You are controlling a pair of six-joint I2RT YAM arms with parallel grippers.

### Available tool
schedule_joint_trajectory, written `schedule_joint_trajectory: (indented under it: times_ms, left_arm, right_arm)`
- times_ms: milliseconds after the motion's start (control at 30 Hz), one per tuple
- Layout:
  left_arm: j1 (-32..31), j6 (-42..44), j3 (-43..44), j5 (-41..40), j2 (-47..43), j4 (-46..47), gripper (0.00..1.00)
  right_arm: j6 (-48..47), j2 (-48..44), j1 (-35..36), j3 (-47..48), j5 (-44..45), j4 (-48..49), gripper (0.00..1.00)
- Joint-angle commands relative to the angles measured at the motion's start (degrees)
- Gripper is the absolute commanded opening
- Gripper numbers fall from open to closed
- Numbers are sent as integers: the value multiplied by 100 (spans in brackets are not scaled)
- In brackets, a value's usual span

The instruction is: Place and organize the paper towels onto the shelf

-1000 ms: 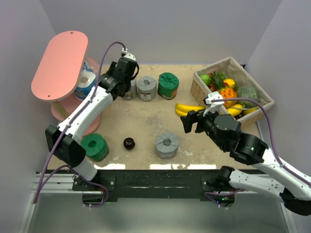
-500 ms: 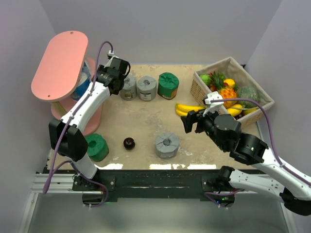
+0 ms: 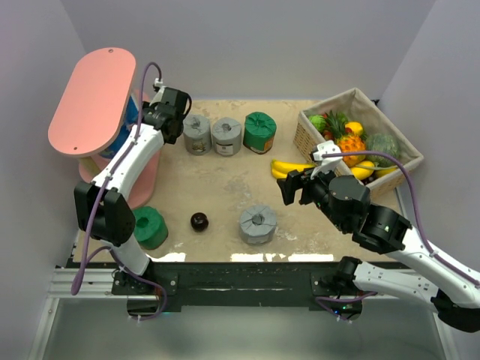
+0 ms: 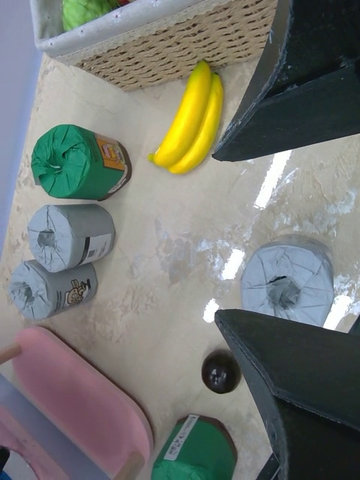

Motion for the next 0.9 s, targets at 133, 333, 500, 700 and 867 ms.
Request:
schedule_joint_trajectory:
  times_ms: [133, 333, 500, 700, 867]
  left_arm:
    - [124, -105, 50, -97, -97, 87, 38]
    - [-7, 43, 279, 912, -158, 148, 41]
    - [-683, 404, 296, 1940, -492, 605, 51]
    - [-1308, 484, 244, 3361, -747, 834, 66]
    - [-1370, 11, -660, 5130, -1414, 1466, 81]
  right_arm:
    - [-11, -44, -4, 111, -54, 217, 83]
    - [42, -8, -13, 15, -106, 243, 83]
    - [77, 53, -4, -64, -141, 305, 83]
    - [199, 97, -13, -266, -168, 253, 83]
    - [428, -139, -13, -416, -98, 50, 83]
